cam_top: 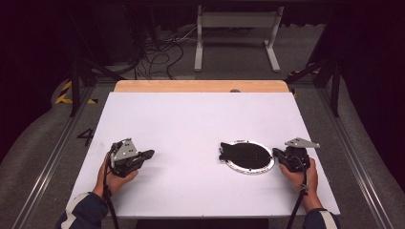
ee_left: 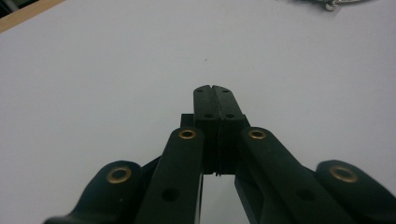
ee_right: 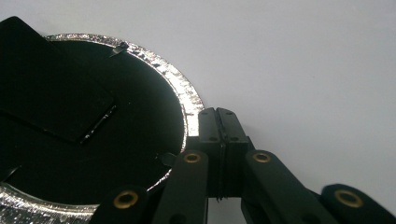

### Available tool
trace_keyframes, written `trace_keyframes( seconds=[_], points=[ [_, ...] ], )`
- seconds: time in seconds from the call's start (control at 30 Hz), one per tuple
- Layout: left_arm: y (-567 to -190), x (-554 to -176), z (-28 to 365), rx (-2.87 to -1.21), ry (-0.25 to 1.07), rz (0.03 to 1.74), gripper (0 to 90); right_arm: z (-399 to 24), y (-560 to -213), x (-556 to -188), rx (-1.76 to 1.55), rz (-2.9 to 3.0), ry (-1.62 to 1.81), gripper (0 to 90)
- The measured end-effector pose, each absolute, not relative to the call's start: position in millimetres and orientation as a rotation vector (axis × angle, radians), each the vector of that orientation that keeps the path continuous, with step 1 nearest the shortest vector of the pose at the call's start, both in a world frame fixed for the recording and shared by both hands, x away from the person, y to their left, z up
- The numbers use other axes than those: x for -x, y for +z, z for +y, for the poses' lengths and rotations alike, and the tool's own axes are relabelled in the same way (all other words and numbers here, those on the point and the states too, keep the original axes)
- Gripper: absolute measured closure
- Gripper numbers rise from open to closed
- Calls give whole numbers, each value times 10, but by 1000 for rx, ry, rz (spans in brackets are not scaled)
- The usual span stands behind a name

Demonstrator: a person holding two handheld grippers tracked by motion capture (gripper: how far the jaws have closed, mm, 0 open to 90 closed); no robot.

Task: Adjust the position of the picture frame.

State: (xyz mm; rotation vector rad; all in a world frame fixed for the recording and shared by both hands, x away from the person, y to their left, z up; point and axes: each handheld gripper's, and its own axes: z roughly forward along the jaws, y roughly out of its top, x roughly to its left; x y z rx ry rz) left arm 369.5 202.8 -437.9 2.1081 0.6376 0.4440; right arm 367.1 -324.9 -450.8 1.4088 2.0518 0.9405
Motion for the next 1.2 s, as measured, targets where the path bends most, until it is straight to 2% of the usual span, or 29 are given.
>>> trace_keyframes(
  seconds=[0.67,1.2],
  points=[
    [-4365,-4076,1396,-2175,352,524,900,-3150,-4540,-3917,-1379,2099,908,900],
    [-4314,-4317,669,-2220,311,438,900,-2842,-4561,-3920,-1271,2175,948,900]
  ],
)
